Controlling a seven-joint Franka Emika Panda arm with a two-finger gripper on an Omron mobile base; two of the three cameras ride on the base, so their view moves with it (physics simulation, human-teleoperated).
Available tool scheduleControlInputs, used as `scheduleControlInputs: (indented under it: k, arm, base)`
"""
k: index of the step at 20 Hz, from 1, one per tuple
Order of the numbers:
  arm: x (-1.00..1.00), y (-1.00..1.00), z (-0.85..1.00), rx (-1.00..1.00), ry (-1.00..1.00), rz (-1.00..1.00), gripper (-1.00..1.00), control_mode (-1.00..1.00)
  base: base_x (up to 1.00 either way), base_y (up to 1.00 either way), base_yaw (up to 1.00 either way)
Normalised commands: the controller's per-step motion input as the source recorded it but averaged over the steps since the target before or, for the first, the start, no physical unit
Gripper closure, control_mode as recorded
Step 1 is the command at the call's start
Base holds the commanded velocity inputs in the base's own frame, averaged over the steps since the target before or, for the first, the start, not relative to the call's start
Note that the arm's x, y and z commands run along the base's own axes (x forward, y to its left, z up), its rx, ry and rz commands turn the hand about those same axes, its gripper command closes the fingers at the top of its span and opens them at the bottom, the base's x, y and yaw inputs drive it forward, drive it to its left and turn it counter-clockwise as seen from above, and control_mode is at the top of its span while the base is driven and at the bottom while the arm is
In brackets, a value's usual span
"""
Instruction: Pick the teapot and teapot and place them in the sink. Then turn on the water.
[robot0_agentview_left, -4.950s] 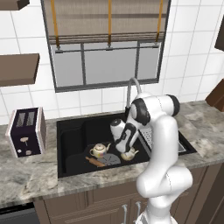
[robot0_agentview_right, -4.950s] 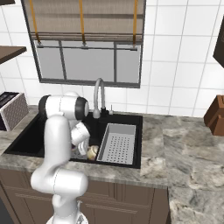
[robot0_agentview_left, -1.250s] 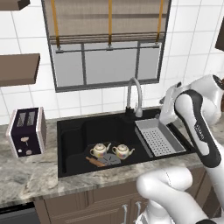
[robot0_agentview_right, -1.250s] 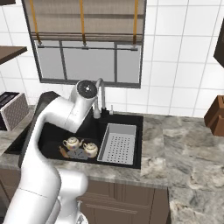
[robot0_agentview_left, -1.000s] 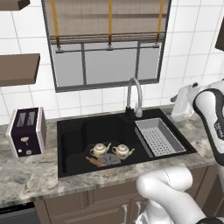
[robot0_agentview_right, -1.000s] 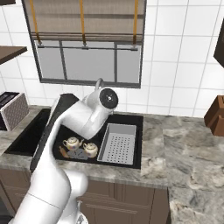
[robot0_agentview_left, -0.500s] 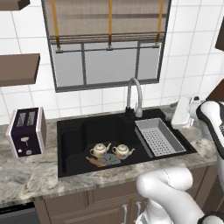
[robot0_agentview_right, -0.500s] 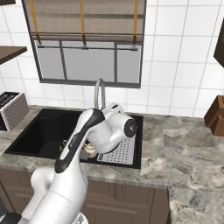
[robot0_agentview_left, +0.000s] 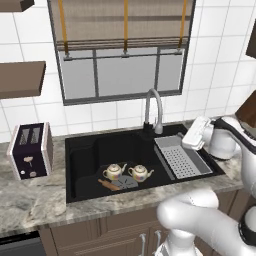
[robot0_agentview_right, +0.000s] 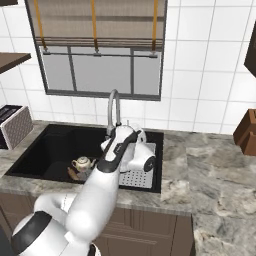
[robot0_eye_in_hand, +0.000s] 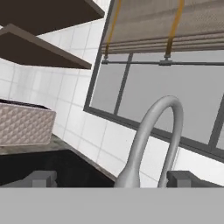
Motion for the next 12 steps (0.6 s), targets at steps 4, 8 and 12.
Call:
scheduleControlInputs:
  k: [4,8,12]
  arm:
    - [0.43,-0.70,-0.01,0.19,-0.06,0.07,-1.00,-1.00]
    - [0.83,-0.24,-0.22,0.09,-0.02,0.08,-1.00,-1.00]
    - [0.72,-0.05,-0.23,0.01,-0.07,0.09,-1.00,-1.00]
  base:
    - [0.00,0.00,0.00]
    - [0.00,0.00,0.00]
    - [0.00,0.00,0.00]
